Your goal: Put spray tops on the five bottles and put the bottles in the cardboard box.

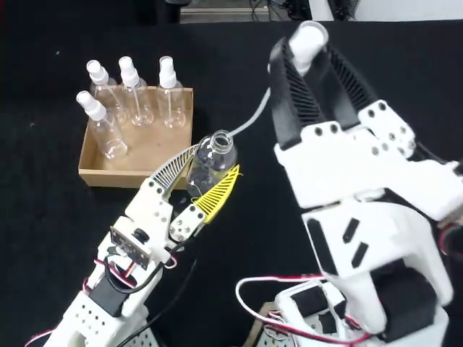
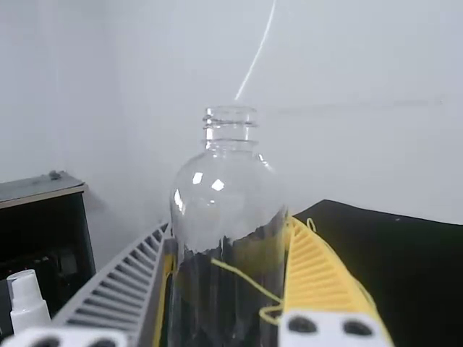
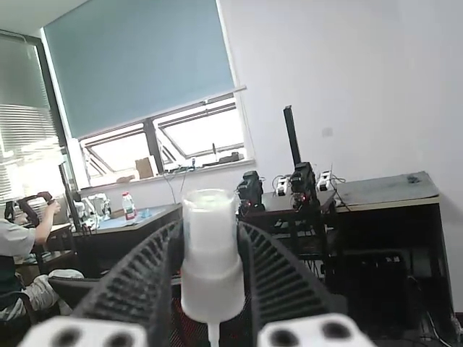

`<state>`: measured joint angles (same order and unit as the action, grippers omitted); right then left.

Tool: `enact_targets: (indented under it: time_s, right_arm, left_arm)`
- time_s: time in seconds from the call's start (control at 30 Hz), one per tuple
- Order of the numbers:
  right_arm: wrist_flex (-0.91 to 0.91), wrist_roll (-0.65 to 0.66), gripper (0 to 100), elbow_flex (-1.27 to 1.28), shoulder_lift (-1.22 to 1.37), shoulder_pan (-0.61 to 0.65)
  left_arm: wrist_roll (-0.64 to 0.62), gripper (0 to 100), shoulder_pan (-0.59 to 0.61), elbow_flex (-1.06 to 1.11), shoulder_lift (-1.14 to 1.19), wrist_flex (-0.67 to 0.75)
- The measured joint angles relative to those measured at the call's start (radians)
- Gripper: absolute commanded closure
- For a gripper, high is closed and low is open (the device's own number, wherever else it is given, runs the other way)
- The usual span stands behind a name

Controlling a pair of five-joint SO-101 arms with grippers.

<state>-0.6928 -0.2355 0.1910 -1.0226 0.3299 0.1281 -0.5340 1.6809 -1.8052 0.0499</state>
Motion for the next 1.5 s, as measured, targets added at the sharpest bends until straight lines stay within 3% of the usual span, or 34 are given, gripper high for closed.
enact_targets:
  time_s: [0.33,0.57,0.73,1.07,1.5]
  right_arm:
    - [0.081,0.003,98.6,0.058,0.008,0.015]
    - [0.068,0.189,98.6,0.066,-0.005,0.167]
    - [0.063,0.221,98.6,0.066,-0.005,0.206]
    - [0.005,0.227,98.7,0.041,-0.003,0.135]
    - [-0.063,0.226,98.7,-0.015,-0.005,0.13]
  left_arm:
    - [0.0,97,0.0,0.0,0.0,0.0]
    - [0.0,97,0.002,0.0,0.0,-0.002]
    - [0.0,97,0.002,0.0,0.002,-0.003]
    - [0.0,97,0.002,0.0,0.002,-0.005]
    - [0.0,97,0.002,0.0,0.002,-0.005]
